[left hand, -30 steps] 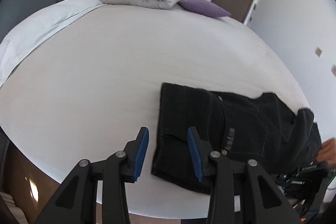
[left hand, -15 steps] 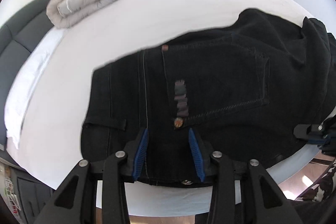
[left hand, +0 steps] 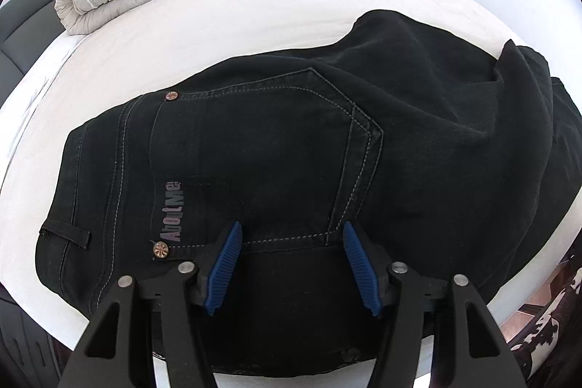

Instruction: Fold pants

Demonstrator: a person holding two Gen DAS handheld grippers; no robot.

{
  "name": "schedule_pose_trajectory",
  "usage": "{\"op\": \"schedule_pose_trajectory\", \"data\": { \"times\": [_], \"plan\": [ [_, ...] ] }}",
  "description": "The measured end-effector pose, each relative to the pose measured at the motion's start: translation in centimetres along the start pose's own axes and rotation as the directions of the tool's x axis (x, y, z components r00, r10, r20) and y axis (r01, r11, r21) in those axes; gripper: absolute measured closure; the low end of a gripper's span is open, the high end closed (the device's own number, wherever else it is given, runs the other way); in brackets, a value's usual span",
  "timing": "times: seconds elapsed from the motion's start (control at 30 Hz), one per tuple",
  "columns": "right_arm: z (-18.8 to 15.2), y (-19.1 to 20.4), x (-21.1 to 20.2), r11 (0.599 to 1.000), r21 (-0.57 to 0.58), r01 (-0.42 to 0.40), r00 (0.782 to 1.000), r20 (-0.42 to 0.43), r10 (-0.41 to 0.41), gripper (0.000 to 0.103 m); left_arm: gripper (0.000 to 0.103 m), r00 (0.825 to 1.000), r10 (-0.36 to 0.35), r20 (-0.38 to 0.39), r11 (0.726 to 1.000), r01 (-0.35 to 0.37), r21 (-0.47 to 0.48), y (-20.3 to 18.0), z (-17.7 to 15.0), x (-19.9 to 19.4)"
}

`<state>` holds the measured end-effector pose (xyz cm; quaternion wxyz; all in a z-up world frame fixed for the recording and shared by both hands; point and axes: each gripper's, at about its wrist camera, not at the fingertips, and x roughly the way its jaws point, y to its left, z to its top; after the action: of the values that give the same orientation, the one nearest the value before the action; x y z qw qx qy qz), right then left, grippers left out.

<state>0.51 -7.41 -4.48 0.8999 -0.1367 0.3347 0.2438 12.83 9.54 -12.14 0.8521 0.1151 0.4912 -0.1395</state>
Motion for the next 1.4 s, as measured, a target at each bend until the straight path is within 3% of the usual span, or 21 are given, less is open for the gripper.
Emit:
{"op": "schedule_pose_trajectory", "data": {
  "times": [0.03, 0.07, 0.13, 0.17, 0.2, 0.23, 0.27, 0.3, 0.37, 0.43, 0.5, 0.63, 0.73, 0.83, 0.93, 1.07, 1.13, 1.27, 1.33, 1.4],
  "plan": [
    [-0.7, -3.3, -1.5, 0.987, 0.16, -0.011, 1.0, 0.03, 0.007, 0.09, 0.041, 1.0, -0.002, -0.007, 1.0, 0.002, -0.008, 0.2, 0.0, 0.1],
    [-1.9, -7.2, -3.1, 0.946, 0.325, -0.002, 0.998, 0.059, -0.018, 0.088, 0.041, 1.0, -0.005, -0.016, 1.0, 0.004, -0.018, 0.3, 0.2, 0.2],
    [-4.5, -13.3, -5.5, 0.824, 0.566, -0.002, 0.993, 0.097, -0.064, 0.07, 0.041, 1.0, -0.004, -0.026, 1.0, 0.003, -0.031, 0.3, 0.4, 0.3],
    [-6.2, -16.6, -6.8, 0.725, 0.688, -0.029, 0.989, 0.125, -0.079, 0.044, 0.041, 1.0, 0.0, -0.029, 0.999, -0.001, -0.035, 0.2, 0.5, 0.4],
    [-7.9, -19.2, -7.9, 0.619, 0.784, -0.057, 0.982, 0.154, -0.105, 0.032, 0.041, 0.999, 0.005, -0.032, 0.999, -0.006, -0.037, 0.3, 1.0, 0.7],
    [-9.5, -21.3, -9.0, 0.525, 0.847, -0.087, 0.972, 0.189, -0.143, 0.032, 0.041, 0.999, 0.009, -0.034, 0.999, -0.011, -0.04, 0.3, 1.0, 0.8],
    [-10.7, -23.0, -10.1, 0.463, 0.879, -0.116, 0.956, 0.225, -0.187, 0.032, 0.041, 0.999, 0.012, -0.036, 0.999, -0.013, -0.044, 0.2, 1.7, 1.1],
    [-11.1, -24.1, -10.8, 0.449, 0.887, -0.107, 0.948, 0.227, -0.223, 0.032, 0.04, 0.999, 0.014, -0.038, 0.999, -0.016, -0.05, 0.2, 2.2, 1.3],
    [-10.9, -24.9, -11.4, 0.475, 0.879, -0.049, 0.943, 0.197, -0.267, 0.032, 0.04, 0.999, 0.019, -0.041, 0.998, -0.021, -0.055, 0.1, 2.3, 1.4],
    [-10.5, -25.6, -10.5, 0.471, 0.882, -0.016, 0.963, 0.14, -0.229, 0.032, 0.041, 0.999, 0.022, -0.041, 0.998, -0.024, -0.06, -0.2, 2.4, 1.7],
    [-10.6, -26.3, -8.1, 0.406, 0.914, 0.001, 0.988, 0.063, -0.142, 0.032, 0.04, 0.999, 0.026, -0.037, 0.998, -0.028, -0.063, -1.0, 2.1, 2.2],
    [-11.5, -28.0, -3.8, 0.296, 0.955, 0.03, 0.999, -0.02, -0.038, 0.032, 0.04, 0.999, 0.03, -0.027, 0.997, -0.032, -0.069, -1.1, 1.4, 1.8],
    [-10.4, -28.1, -1.3, 0.304, 0.949, 0.083, 0.996, -0.089, 0.006, 0.032, 0.04, 0.999, 0.029, -0.021, 0.997, -0.03, -0.069, -1.0, 1.2, 1.9],
    [-8.2, -29.7, 0.2, 0.287, 0.956, 0.061, 0.995, -0.08, 0.058, 0.032, 0.04, 1.0, 0.025, -0.012, 0.997, -0.026, -0.071, -0.8, 0.6, 1.8],
    [-4.2, -32.8, 0.3, 0.314, 0.947, 0.07, 0.993, -0.096, 0.069, 0.032, 0.04, 1.0, 0.023, -0.005, 0.997, -0.024, -0.073, -0.7, 0.4, 1.4],
    [2.2, -38.9, -0.2, 0.376, 0.922, 0.095, 0.994, -0.109, 0.014, 0.032, 0.04, 1.0, 0.015, -0.002, 0.997, -0.015, -0.075, -0.4, 0.2, 1.1],
    [4.0, -41.4, 0.0, 0.384, 0.919, 0.09, 0.995, -0.099, 0.003, 0.032, 0.04, 1.0, 0.013, -0.003, 0.997, -0.013, -0.076, -0.4, 0.2, 1.1],
    [4.7, -44.0, -2.5, 0.383, 0.923, 0.045, 0.999, -0.034, -0.037, 0.032, 0.04, 1.0, 0.017, 0.003, 0.996, -0.017, -0.086, -0.3, 0.1, 1.0],
    [3.7, -42.8, -4.4, 0.412, 0.911, -0.013, 1.0, 0.015, 0.0, 0.032, 0.039, 1.0, 0.021, 0.004, 0.996, -0.02, -0.086, -0.3, 0.1, 1.0],
    [0.7, -40.4, -6.0, 0.398, 0.917, -0.029, 1.0, 0.023, 0.018, 0.032, 0.039, 1.0, 0.025, 0.002, 0.996, -0.024, -0.082, -0.5, 0.2, 0.8]
  ]
}}
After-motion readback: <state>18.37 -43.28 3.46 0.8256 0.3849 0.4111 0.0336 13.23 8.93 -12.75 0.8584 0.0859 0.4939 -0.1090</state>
